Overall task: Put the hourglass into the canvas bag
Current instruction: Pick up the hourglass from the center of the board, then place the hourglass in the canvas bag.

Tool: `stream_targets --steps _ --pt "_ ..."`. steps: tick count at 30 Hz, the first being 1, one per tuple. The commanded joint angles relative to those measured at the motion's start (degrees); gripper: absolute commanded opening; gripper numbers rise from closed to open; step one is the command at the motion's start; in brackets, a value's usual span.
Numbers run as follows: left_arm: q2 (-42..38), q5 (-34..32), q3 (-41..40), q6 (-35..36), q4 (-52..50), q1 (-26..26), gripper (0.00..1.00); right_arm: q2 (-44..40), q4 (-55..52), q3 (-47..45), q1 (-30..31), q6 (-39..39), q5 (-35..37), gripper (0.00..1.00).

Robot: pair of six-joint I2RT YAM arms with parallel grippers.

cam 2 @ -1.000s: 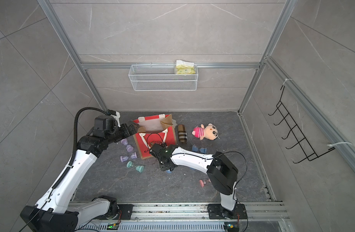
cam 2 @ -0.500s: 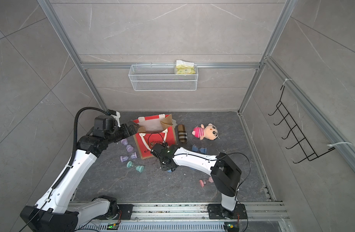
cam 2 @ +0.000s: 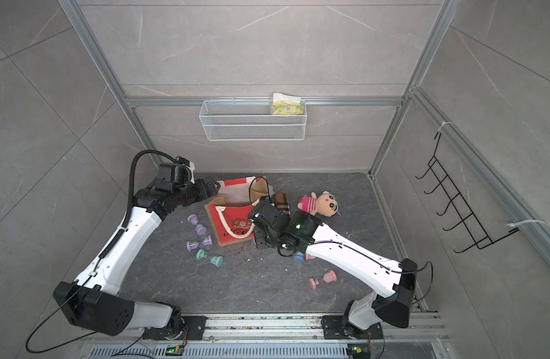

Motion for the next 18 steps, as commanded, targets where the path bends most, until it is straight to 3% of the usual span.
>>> stream_targets --steps 1,10,18 --pt "2.4 -1.6 1.8 0.2 2.3 0.5 0.87 0.2 -1.7 7.4 0.0 -3.3 0.2 0.11" --pt "10.1 -0.4 3.6 -0.5 4.5 0.5 0.67 10.8 0.8 24.2 -5.2 -7.6 -2.3 0.11" --pt "10.6 -0.8 1.7 0.5 5.8 0.8 0.31 26.6 -0.9 39.6 -7.8 -9.4 -0.9 0.11"
